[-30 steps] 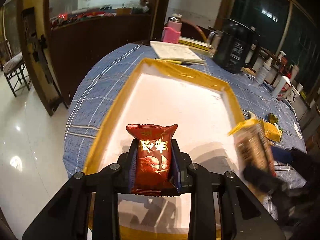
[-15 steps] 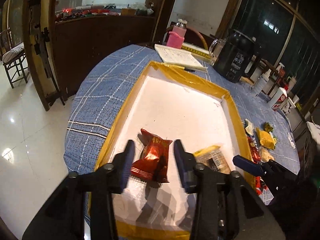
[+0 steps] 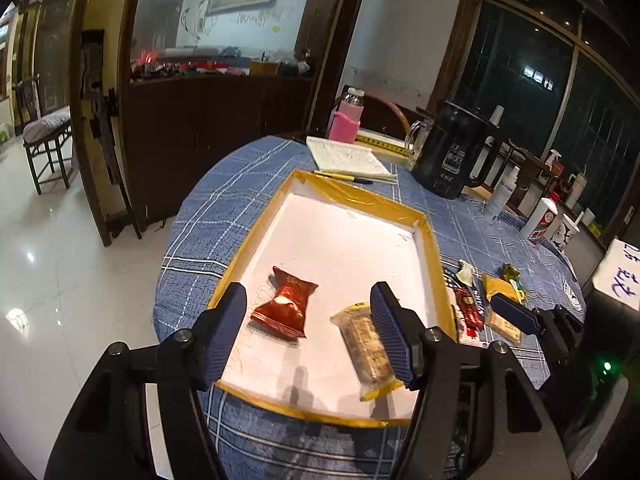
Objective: Organize snacks
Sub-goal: 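Carry both packets over the white tray and release them inside, then grasp a red candy with the left tool while the right tool grasps a clear biscuit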
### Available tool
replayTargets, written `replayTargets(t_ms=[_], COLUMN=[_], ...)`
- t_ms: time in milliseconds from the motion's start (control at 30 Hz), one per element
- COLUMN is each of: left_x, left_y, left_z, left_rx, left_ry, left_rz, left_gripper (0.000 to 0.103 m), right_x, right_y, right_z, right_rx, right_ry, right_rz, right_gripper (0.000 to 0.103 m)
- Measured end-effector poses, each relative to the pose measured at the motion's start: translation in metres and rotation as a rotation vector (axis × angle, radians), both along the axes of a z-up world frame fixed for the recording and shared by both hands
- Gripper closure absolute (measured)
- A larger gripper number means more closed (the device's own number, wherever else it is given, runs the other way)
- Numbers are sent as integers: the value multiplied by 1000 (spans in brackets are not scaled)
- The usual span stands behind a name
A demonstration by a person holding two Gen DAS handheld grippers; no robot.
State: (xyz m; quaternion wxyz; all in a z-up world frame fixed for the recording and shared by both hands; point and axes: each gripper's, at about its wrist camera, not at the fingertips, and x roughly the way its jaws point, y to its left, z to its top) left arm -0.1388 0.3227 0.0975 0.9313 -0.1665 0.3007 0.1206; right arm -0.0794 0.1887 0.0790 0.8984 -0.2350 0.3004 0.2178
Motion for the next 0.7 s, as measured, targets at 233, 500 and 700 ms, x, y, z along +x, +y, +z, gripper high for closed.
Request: replayTargets(t_ms=[233, 500, 700], left_x=[-9, -2, 12], left_y=[-27, -77, -111], left_z=[12, 20, 20], left_rx=[37, 90, 113], left_ry=[-12, 2, 26], left_rz=[-13, -72, -128], left_gripper=[39, 39, 39], right_x=[-8, -9, 1], right_y=[-34, -78, -116], right_z=[11, 21, 24], right_rx=[14, 29, 61], right_ry=[-54, -106, -109], right_rz=[-53, -110, -155], right_gripper=[31, 30, 26])
